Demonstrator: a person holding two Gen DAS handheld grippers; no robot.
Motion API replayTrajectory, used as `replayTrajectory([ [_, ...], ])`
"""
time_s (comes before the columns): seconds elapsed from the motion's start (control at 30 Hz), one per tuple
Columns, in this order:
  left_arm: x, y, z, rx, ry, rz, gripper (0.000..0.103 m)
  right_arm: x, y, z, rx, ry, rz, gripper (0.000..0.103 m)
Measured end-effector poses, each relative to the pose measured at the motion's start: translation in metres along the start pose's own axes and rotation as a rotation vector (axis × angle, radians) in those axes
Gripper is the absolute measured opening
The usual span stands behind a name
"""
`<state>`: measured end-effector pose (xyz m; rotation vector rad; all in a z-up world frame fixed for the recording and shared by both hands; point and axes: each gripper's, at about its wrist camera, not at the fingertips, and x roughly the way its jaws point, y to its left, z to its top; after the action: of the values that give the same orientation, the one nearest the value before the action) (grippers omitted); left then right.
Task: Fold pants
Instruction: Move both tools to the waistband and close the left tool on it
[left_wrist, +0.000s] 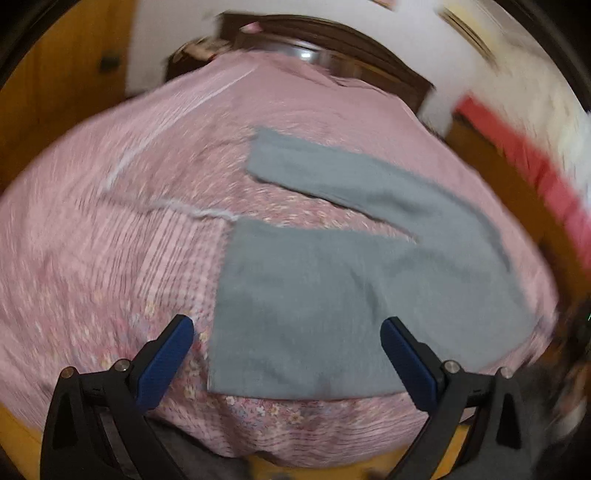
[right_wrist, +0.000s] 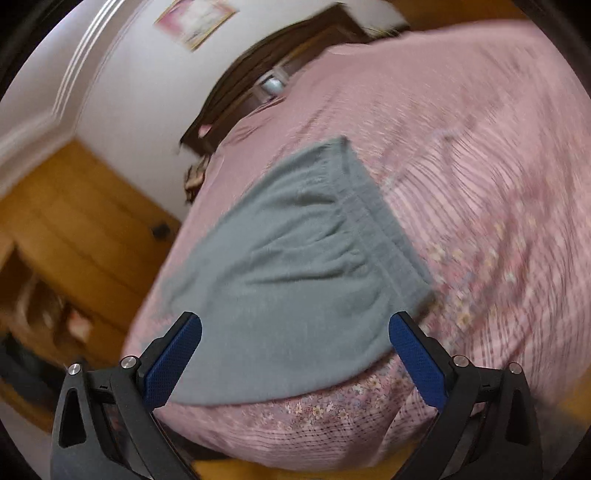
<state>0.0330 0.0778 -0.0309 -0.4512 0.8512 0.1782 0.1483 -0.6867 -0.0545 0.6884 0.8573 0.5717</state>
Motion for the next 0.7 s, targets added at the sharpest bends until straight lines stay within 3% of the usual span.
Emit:
replayTrajectory([
  [0.1, -0.002, 0.022, 0.001, -0.165, 0.028, 0.010, 0.103, -0.008, -0.013, -0.007, 0.049, -0.065, 0.062, 0.103],
  [0.17, 0.001, 0.042, -0.007, -0.338, 0.063, -0.064, 0.103, -0.016, -0.024, -0.010, 0.088, -0.097, 0.098, 0.103],
  [0.27, 0.004, 0.061, -0.023, -0.514, 0.074, -0.133, 0.103, -0.023, -0.032, -0.010, 0.124, -0.113, 0.145, 0.103],
  [0.4, 0.000, 0.064, -0.042, -0.603, 0.047, -0.139, 0.103, -0.027, -0.034, -0.010, 0.128, -0.128, 0.173, 0.103],
  [0.5, -0.010, 0.060, -0.057, -0.660, 0.020, -0.154, 0.089, -0.030, -0.030, -0.014, 0.093, -0.129, 0.154, 0.103],
  [0.7, -0.020, 0.042, -0.072, -0.699, -0.028, -0.223, 0.089, -0.017, -0.013, -0.015, 0.043, -0.115, 0.151, 0.103],
])
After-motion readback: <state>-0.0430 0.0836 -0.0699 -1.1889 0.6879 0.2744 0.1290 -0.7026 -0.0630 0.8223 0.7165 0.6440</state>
